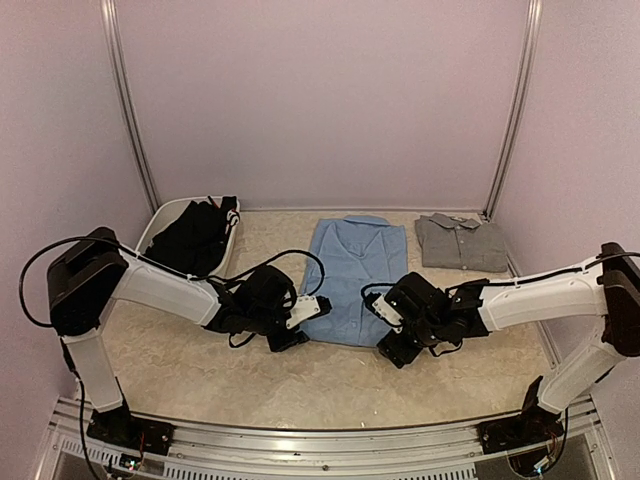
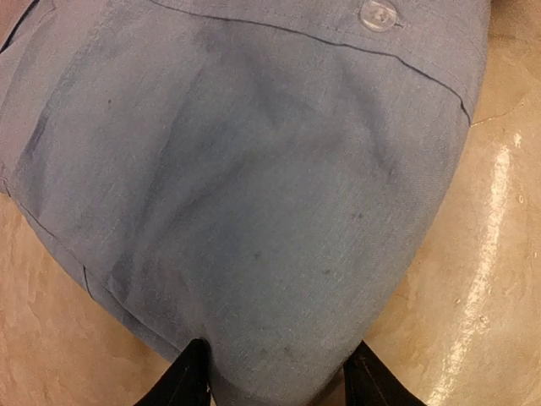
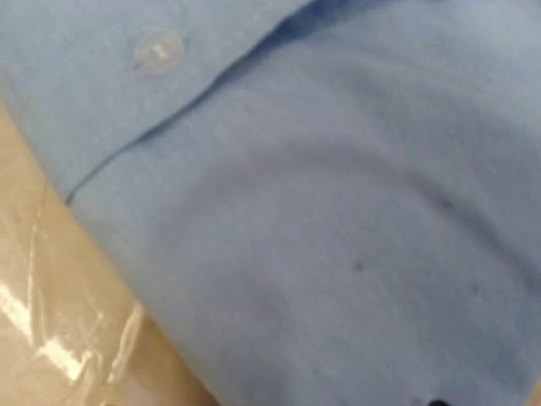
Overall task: Fold and stack the long sleeve shirts
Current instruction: Pick up the 2/3-rectangle-folded shirt from the center of the board.
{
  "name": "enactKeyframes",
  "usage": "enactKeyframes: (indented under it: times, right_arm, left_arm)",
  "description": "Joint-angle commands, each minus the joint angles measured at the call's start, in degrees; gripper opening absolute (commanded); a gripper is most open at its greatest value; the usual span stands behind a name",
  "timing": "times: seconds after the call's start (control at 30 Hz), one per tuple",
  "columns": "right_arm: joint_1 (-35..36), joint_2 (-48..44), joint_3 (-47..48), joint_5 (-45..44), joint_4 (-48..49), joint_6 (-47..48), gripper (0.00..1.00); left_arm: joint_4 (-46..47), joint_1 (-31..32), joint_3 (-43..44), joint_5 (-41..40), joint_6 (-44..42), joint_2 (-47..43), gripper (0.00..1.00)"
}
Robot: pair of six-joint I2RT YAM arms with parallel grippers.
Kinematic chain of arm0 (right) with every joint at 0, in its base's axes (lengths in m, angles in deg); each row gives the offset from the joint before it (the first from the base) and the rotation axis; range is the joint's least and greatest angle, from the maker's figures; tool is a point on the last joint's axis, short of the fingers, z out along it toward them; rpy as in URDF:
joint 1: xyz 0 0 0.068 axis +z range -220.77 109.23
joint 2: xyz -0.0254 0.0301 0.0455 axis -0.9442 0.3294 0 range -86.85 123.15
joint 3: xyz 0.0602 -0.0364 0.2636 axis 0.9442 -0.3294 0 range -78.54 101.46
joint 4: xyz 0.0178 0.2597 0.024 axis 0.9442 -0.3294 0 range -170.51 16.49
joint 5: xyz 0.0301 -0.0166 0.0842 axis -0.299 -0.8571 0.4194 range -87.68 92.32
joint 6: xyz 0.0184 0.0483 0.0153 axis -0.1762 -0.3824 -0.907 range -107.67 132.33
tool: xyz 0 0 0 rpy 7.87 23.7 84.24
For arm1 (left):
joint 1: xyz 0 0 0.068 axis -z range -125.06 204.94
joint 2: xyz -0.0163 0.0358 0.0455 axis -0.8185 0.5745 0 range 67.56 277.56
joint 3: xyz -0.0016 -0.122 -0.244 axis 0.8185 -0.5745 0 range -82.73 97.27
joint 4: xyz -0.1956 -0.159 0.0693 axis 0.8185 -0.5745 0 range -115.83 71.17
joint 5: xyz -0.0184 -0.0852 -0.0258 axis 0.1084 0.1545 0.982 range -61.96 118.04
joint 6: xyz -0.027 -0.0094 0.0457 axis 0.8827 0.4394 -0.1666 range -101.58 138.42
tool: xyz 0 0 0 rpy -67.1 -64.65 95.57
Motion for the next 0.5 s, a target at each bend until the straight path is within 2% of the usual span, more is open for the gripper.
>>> enactKeyframes:
  times: [0.0,0.1,0.27,0.33,0.47]
  right_arm:
    - [0.4,-3.0,-1.1,0.3,-1.6,-5.1,0.75]
    - [0.4,-4.1,-0.6,-1.4,-4.0,-9.4,0.77]
    - [0.5,-4.7,-2.4,-2.5,-5.6,-13.4,0.78]
    - [0.6,-5.7,-3.8,-2.8,-5.1,-13.7,0.78]
    - [1.7,-7.4,-6.2,-2.5,-2.7,-12.5,0.75]
  left_arm:
    - [-3.7,1.0,1.3,2.7,-1.2,1.8,0.45]
    - [-5.7,1.4,1.5,3.4,-0.4,1.9,0.3]
    - [-9.4,2.4,2.1,4.3,2.0,2.2,0.12]
    - [-10.6,2.6,2.4,3.8,2.7,2.3,0.0]
    - [-12.5,3.2,2.4,2.8,3.8,2.5,0.0]
